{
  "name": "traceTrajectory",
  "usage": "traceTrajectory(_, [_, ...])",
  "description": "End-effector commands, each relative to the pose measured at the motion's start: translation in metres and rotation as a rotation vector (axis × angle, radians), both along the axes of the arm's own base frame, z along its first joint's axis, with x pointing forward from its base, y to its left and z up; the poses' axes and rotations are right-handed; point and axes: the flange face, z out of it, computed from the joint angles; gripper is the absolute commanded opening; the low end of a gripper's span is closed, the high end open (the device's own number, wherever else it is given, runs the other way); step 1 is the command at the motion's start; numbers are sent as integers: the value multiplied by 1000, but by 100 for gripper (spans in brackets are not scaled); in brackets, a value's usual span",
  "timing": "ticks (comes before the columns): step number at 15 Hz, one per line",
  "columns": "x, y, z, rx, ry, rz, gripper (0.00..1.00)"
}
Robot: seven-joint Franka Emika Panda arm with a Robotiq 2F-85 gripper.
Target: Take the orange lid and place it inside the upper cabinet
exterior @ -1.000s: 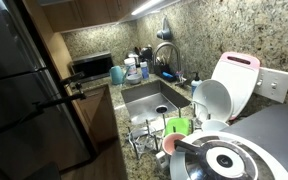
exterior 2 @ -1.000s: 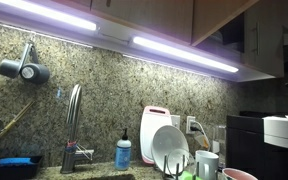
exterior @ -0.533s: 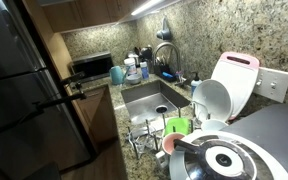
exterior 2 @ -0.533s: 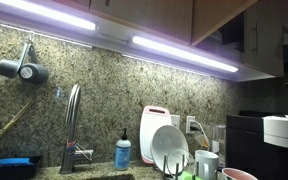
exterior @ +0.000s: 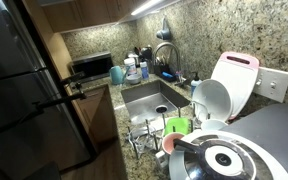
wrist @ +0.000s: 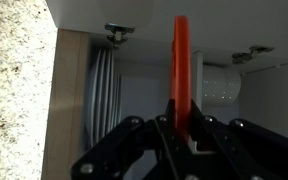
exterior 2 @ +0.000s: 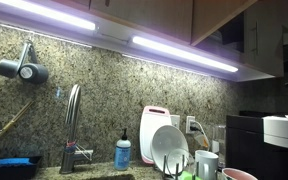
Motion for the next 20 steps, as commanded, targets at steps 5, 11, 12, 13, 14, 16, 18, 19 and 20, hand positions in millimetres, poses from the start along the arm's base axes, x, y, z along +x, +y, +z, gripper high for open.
traceTrajectory(5, [0,0,0,0,0,0,14])
traceTrajectory(11, [0,0,0,0,0,0,4])
traceTrajectory(12, [1,0,2,2,-2,1,4])
traceTrajectory(13, [2,-2,5,-5,-5,-6,4])
traceTrajectory(14, [5,-1,7,-6,-4,0,4])
traceTrajectory(16, [7,-6,15,-5,-11,-17,4])
traceTrajectory(18, [13,-11,23,0,-16,-25,4])
traceTrajectory(19, [17,-13,25,-5,-15,-28,4])
traceTrajectory(20, [22,-15,29,-10,-13,-37,4])
